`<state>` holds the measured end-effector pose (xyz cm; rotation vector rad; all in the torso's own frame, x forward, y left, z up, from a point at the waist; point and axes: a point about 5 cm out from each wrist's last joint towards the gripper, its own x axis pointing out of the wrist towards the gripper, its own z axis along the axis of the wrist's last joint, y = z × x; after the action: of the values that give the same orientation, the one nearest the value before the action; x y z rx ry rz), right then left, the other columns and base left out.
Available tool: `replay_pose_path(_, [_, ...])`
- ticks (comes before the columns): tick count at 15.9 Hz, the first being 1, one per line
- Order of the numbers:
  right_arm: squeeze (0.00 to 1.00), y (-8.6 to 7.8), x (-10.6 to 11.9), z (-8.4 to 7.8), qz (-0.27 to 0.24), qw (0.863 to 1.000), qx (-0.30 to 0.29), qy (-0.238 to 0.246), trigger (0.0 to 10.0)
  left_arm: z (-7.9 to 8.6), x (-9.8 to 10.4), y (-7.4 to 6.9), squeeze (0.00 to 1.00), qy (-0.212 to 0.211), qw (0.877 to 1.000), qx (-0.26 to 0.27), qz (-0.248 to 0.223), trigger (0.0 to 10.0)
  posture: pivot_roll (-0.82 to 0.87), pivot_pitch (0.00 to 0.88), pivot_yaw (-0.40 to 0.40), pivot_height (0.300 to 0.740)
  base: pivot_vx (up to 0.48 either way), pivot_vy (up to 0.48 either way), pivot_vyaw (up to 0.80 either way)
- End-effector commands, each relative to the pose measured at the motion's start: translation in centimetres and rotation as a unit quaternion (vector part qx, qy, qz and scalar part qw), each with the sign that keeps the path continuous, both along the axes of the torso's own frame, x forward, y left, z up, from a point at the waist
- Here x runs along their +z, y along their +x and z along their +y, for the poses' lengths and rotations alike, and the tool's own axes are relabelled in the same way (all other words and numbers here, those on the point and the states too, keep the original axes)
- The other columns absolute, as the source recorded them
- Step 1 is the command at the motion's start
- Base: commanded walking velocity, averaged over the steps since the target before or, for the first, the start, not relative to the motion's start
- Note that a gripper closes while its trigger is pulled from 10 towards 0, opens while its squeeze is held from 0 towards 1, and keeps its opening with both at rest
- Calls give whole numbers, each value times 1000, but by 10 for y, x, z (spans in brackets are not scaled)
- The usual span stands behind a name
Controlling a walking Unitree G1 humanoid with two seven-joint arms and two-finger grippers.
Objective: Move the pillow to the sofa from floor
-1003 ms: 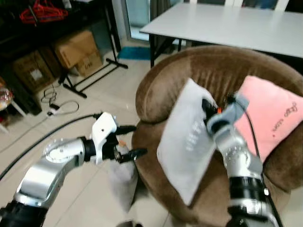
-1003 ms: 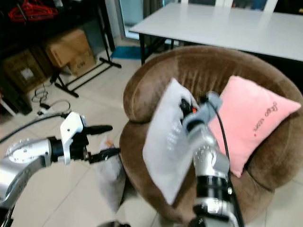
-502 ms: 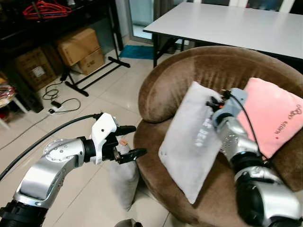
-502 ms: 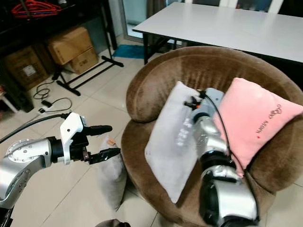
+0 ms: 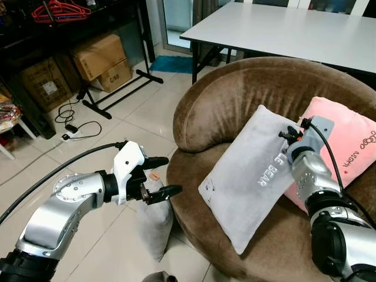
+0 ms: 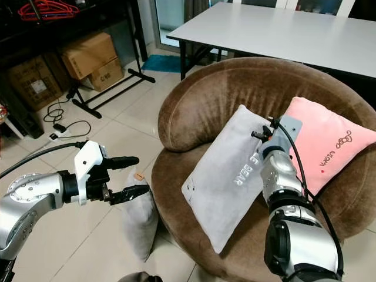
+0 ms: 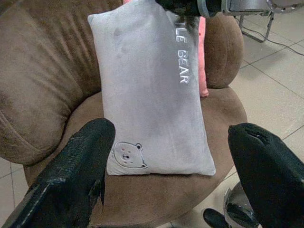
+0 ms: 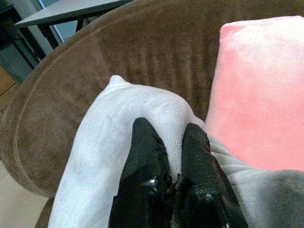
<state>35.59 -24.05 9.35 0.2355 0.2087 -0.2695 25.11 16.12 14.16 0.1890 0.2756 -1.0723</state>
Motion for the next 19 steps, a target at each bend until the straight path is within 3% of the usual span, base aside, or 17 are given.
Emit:
replay_pose_path(1, [0, 5, 15, -7, -35, 999, -12, -3, 10000, 0, 6, 0, 0, 3, 1000, -7, -7, 10000, -53, 0, 95, 740, 0, 0, 0])
replay_pose_path(7, [0, 6, 26, -23, -59, 997, -47, 3, 10000, 1, 8, 0, 0, 4, 1000, -10, -7, 10000, -47, 0, 97, 740, 0, 0, 0])
replay_pose_path(13, [0, 0, 35, -48, -77, 992, -96, 5, 10000, 0, 9, 1, 0, 6, 1000, -17, -7, 10000, -53, 0, 106, 740, 0, 0, 0])
replay_pose_path(18, [0, -4, 26, -49, -65, 993, -98, 14, 10000, 1, 8, 3, 0, 6, 1000, -19, -5, 10000, -57, 0, 109, 740, 0, 0, 0])
replay_pose_path(19, [1000, -6, 18, -44, -54, 994, -89, 18, 10000, 1, 7, 3, 0, 6, 1000, -20, -2, 10000, -57, 0, 109, 740, 0, 0, 0])
